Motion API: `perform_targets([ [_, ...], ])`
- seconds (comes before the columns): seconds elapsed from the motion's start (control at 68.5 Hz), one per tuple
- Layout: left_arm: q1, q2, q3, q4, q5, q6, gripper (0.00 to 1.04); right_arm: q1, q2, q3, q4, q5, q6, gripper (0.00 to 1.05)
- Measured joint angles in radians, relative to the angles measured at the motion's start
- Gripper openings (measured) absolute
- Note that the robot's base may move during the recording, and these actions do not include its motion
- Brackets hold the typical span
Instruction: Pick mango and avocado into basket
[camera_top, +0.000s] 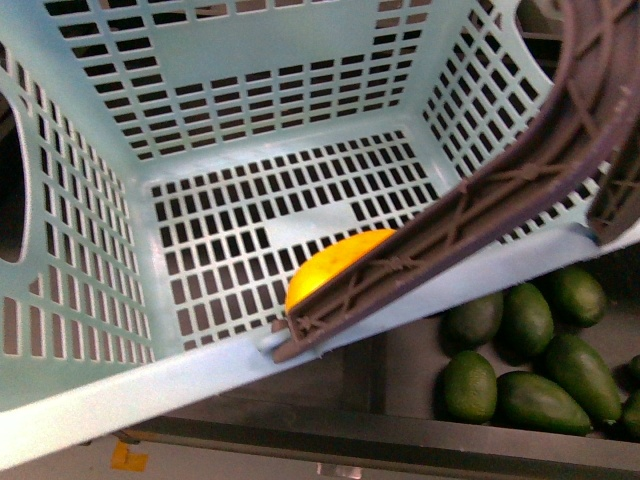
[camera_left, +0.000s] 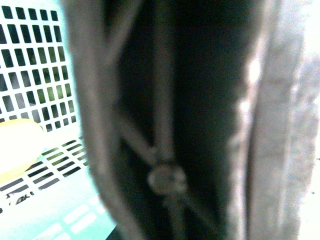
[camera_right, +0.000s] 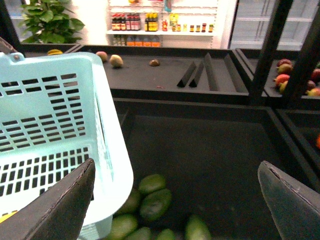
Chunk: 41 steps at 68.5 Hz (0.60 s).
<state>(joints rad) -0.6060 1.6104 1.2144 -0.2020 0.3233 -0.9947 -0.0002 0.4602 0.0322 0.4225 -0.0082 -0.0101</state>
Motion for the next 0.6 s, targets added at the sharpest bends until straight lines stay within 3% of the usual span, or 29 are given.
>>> perform_targets([
  [0.131, 0.003, 0.0, 0.0, 0.0, -0.025, 0.019, 0.13, 0.0, 0.0, 0.0, 0.0, 0.002, 0.0, 0.96],
  [0.38, -0.012, 0.0, 0.0, 0.0, 0.014, 0.004, 0.13, 0.001, 0.001, 0.0, -0.003, 0.013, 0.002, 0.96],
  [0.511, -0.015, 0.0, 0.0, 0.0, 0.021, 0.0, 0.13, 0.015, 0.111, 0.161, -0.409, 0.327, 0.192, 0.96],
  [0.599, -0.017, 0.0, 0.0, 0.0, 0.019, 0.0, 0.13, -0.045, 0.168, 0.194, -0.46, 0.33, 0.217, 0.96],
])
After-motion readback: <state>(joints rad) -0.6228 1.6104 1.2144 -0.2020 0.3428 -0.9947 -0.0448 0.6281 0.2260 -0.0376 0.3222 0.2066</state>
